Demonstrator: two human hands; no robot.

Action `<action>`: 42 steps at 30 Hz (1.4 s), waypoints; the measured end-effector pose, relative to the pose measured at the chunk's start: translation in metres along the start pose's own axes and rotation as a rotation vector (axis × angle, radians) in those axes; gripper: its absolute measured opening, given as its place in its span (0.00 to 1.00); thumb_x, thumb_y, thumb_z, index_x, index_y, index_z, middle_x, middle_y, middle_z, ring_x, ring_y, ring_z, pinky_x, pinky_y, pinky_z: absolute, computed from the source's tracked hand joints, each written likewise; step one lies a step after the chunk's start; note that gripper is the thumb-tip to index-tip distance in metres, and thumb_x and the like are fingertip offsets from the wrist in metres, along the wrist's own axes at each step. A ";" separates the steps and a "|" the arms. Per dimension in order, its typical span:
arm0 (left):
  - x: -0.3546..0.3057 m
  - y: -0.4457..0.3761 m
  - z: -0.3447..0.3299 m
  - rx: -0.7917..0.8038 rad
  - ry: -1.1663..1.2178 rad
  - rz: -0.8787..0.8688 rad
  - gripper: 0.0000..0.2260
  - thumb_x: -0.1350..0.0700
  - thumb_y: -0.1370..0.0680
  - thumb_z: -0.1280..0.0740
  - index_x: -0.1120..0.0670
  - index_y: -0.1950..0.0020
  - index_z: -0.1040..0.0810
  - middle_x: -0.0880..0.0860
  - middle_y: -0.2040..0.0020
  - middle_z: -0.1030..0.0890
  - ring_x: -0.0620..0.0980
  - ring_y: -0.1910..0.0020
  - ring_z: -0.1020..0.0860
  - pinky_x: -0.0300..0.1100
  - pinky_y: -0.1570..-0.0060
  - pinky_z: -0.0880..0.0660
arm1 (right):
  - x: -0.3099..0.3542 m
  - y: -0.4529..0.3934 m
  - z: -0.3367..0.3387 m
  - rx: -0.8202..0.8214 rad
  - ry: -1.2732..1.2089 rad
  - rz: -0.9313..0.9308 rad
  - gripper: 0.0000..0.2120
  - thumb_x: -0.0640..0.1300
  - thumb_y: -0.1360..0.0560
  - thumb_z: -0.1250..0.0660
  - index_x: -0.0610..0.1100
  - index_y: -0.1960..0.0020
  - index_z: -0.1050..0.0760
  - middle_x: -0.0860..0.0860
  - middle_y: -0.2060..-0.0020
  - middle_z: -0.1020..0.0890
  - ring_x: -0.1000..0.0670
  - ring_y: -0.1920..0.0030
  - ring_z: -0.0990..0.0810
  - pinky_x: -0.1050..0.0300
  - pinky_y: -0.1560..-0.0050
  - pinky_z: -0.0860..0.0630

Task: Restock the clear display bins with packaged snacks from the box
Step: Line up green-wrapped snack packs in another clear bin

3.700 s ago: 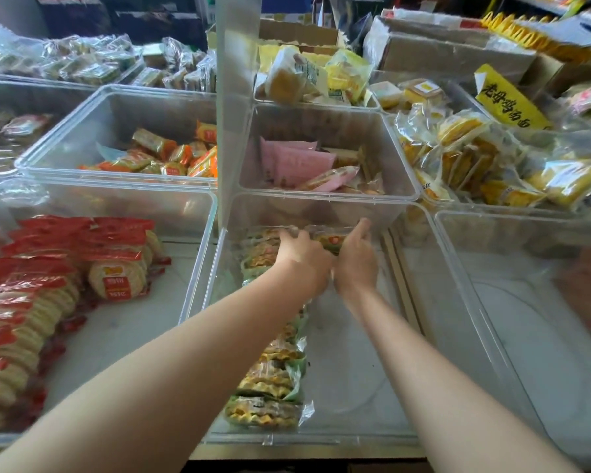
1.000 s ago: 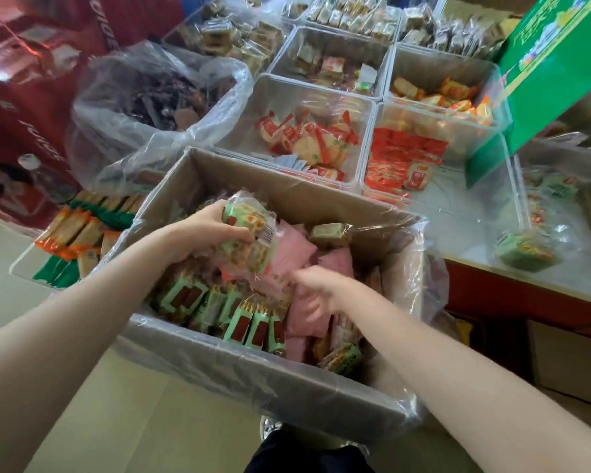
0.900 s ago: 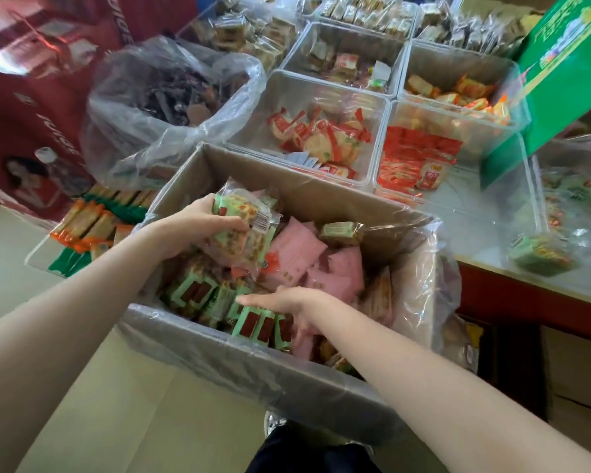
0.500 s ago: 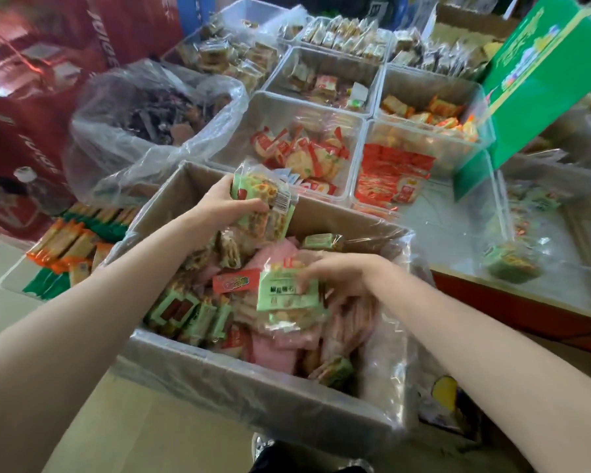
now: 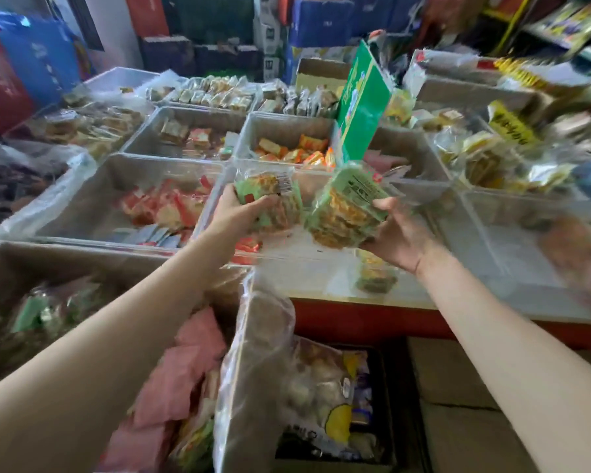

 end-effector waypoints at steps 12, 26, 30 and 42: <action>0.017 -0.023 -0.217 0.270 -0.241 0.014 0.22 0.57 0.31 0.25 0.54 0.42 0.30 0.50 0.51 0.21 0.47 0.53 0.21 0.37 0.57 0.22 | 0.054 0.025 0.169 -0.217 -0.013 -0.179 0.22 0.54 0.40 0.24 0.42 0.51 0.17 0.41 0.48 0.17 0.41 0.50 0.18 0.45 0.54 0.19; 0.045 -0.059 -0.256 0.375 -0.060 0.288 0.24 0.52 0.23 0.34 0.39 0.30 0.39 0.55 0.45 0.23 0.53 0.57 0.20 0.45 0.58 0.23 | 0.074 -0.012 0.214 -0.093 -0.287 0.099 0.25 0.47 0.32 0.29 0.41 0.36 0.26 0.40 0.42 0.22 0.40 0.39 0.24 0.42 0.38 0.27; 0.055 -0.071 -0.268 0.596 0.026 0.448 0.35 0.30 0.34 0.34 0.43 0.31 0.33 0.54 0.35 0.25 0.56 0.42 0.21 0.55 0.44 0.25 | 0.069 -0.021 0.207 -0.019 -0.218 0.085 0.13 0.42 0.27 0.38 0.41 0.48 0.19 0.44 0.52 0.17 0.47 0.51 0.17 0.51 0.46 0.22; 0.051 -0.124 -0.237 0.385 0.039 0.408 0.32 0.41 0.35 0.31 0.52 0.33 0.29 0.56 0.41 0.20 0.54 0.44 0.20 0.51 0.45 0.24 | 0.104 -0.086 0.248 -0.364 -0.250 0.055 0.07 0.35 0.24 0.37 0.39 0.46 0.27 0.41 0.53 0.18 0.45 0.57 0.18 0.47 0.55 0.20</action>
Point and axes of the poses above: each hand's wrist, its own y-axis away from the middle knuckle, its own z-axis out of the back of the hand, x = y × z, the point moved 2 cm from there along -y, towards the middle knuckle
